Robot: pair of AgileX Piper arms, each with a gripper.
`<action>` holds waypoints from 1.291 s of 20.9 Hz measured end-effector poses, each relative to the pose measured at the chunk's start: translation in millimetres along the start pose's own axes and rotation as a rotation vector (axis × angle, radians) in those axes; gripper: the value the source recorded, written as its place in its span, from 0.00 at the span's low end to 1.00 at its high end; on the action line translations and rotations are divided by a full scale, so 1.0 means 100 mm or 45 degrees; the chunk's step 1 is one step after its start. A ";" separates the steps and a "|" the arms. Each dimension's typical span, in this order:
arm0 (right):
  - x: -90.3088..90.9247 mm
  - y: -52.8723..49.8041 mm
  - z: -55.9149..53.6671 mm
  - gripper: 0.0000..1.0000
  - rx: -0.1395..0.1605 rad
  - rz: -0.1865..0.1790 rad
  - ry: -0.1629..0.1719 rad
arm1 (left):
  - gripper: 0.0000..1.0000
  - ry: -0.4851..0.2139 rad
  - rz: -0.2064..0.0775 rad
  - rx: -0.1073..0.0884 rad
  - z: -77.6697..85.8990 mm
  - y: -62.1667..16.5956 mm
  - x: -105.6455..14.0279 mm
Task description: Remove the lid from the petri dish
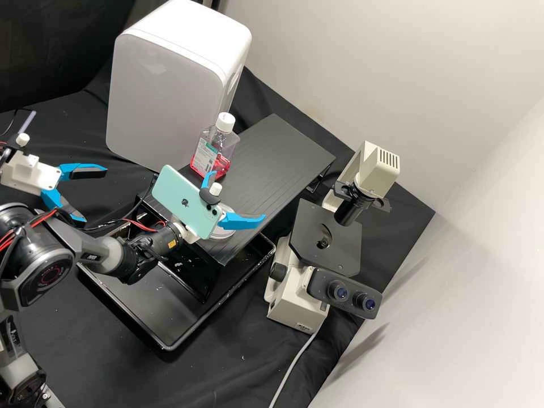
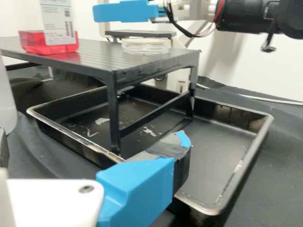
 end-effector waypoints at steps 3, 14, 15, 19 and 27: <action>0.00 0.00 0.00 1.00 0.000 0.000 0.000 | 1.00 0.001 0.000 0.000 0.00 0.001 0.00; -0.13 -0.03 0.04 1.00 0.006 -0.021 -0.018 | 1.00 0.002 -0.002 -0.001 0.00 -0.003 0.00; -0.18 -0.02 0.04 1.00 0.005 -0.019 -0.020 | 1.00 0.002 -0.002 -0.001 0.00 -0.003 0.00; -0.37 0.00 0.04 1.00 0.011 0.004 -0.002 | 1.00 -0.001 -0.002 -0.001 0.00 -0.005 0.00; -0.59 -0.08 0.12 1.00 0.010 -0.011 -0.018 | 1.00 0.003 -0.018 -0.009 -0.01 -0.038 0.01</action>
